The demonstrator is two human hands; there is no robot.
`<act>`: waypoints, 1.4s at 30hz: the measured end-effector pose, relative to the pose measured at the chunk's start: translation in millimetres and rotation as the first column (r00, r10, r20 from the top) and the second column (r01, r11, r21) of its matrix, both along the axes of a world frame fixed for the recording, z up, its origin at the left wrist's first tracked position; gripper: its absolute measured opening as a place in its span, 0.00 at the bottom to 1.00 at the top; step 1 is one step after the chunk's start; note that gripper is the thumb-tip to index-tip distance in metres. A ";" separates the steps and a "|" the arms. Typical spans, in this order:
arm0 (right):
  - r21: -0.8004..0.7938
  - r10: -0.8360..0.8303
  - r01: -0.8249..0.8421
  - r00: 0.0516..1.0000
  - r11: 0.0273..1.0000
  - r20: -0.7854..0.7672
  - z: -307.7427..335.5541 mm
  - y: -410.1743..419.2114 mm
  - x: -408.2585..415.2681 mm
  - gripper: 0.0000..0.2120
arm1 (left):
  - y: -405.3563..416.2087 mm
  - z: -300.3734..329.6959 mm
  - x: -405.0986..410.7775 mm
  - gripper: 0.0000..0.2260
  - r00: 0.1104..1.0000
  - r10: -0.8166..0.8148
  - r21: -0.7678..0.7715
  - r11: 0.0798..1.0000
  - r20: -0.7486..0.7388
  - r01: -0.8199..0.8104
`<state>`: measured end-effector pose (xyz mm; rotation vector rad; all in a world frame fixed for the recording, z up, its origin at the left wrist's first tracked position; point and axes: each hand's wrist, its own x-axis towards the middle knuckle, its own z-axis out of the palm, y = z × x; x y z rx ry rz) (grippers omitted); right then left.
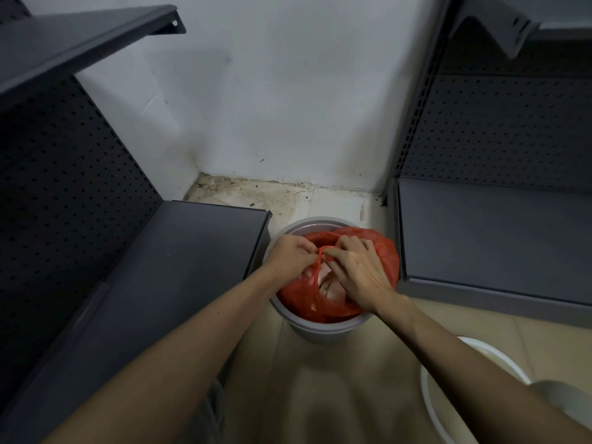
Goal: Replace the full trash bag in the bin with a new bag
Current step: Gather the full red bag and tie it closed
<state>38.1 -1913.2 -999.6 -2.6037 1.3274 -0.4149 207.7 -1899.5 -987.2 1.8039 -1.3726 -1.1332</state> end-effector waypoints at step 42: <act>0.133 -0.473 0.471 0.881 0.872 -0.015 -9.8 6.2 -45.3 0.15 | 30.4 -11.1 62.5 0.10 0.623 0.163 -0.176 0.984 0.765 -0.041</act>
